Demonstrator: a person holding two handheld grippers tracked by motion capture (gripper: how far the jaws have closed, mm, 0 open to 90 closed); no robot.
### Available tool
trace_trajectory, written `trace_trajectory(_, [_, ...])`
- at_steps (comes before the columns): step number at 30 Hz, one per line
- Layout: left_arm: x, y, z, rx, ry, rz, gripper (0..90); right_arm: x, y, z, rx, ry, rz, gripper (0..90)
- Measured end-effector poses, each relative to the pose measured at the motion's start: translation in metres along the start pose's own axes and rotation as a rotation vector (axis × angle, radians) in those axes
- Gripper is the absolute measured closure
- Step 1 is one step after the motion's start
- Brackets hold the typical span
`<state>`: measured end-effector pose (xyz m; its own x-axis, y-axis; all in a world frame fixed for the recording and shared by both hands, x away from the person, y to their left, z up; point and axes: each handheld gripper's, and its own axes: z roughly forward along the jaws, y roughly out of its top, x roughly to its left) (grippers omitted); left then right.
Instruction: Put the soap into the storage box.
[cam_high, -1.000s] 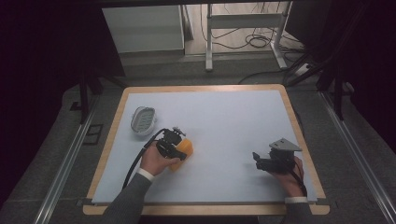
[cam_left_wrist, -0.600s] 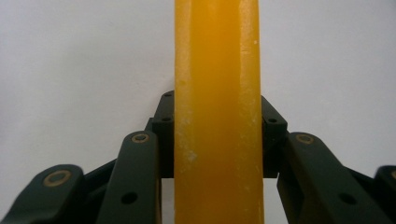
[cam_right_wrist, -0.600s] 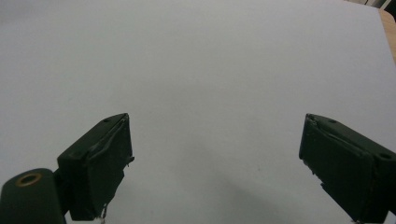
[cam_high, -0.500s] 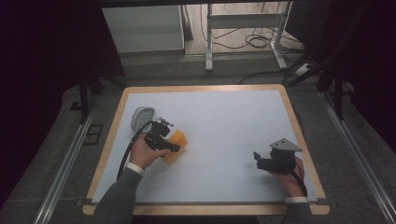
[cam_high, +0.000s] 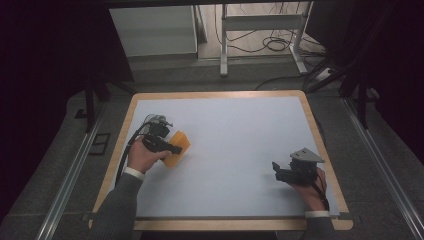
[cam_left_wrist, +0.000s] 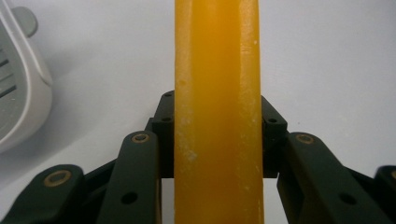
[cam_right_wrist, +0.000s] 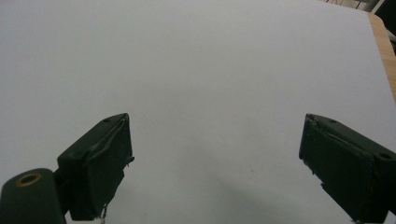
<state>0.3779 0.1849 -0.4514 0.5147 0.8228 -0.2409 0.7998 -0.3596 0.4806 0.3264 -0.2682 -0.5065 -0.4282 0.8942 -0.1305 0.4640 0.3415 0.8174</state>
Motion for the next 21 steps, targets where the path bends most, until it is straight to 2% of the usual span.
trace_trajectory(5, [0.006, 0.003, -0.005, -0.012, -0.022, -0.008, 60.9, 0.0, 0.0, 0.0, -0.002, 0.0, 0.002, 9.5])
trace_trajectory(12, [0.013, 0.008, -0.011, -0.029, -0.021, -0.017, 60.9, -0.001, 0.0, 0.001, 0.004, 0.004, -0.002, 9.5])
trace_trajectory(15, [0.017, 0.011, -0.016, -0.051, -0.019, -0.031, 60.9, 0.0, -0.001, 0.001, 0.004, 0.004, -0.007, 9.5])
trace_trajectory(18, [0.024, 0.014, -0.021, -0.072, 0.011, -0.056, 60.9, -0.001, -0.001, 0.0, 0.001, -0.003, 0.001, 9.5])
trace_trajectory(21, [0.028, 0.015, -0.023, -0.076, 0.005, -0.067, 60.9, -0.002, -0.001, 0.0, 0.001, -0.004, 0.003, 9.5])
